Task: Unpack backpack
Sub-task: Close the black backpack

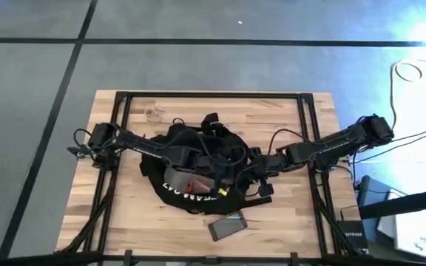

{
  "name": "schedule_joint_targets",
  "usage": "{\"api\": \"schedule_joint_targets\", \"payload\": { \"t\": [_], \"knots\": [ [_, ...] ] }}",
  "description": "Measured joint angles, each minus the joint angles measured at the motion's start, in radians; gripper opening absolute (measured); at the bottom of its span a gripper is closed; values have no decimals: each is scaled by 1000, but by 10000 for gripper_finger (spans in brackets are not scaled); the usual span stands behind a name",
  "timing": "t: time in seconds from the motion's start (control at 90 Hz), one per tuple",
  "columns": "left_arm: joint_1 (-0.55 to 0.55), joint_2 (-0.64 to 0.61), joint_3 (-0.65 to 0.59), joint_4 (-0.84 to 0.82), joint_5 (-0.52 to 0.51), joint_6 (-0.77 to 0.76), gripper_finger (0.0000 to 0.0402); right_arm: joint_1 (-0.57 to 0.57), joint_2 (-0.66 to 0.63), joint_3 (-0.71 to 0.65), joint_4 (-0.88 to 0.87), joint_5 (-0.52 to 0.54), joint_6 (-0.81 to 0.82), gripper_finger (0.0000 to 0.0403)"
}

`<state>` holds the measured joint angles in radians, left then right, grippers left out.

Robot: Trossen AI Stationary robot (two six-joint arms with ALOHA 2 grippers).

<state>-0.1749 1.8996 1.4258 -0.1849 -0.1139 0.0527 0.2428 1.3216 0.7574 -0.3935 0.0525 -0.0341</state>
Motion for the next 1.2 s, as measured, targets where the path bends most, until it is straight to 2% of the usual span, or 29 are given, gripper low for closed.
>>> {"api": "schedule_joint_targets", "payload": {
  "t": [0.122, 0.389, 0.611, 1.056, 1.2],
  "knots": [
    [0, 0, 0, 0, 45, -19, 300, 0, 0, 0, 0, 0, 0, 17],
    [19, -59, 0, -77, 104, -45, 302, 0, 0, 2, -27, 5, 1, 17],
    [20, -35, 0, 7, 85, -62, 302, -1, 0, 2, -30, 24, 2, 17],
    [-11, 5, 0, 112, -158, -57, 300, -2, 0, 1, -27, 45, 2, 17],
    [-9, 5, 0, 105, -187, -18, 274, -2, 0, 1, -26, 45, 2, 19]
  ]
}}
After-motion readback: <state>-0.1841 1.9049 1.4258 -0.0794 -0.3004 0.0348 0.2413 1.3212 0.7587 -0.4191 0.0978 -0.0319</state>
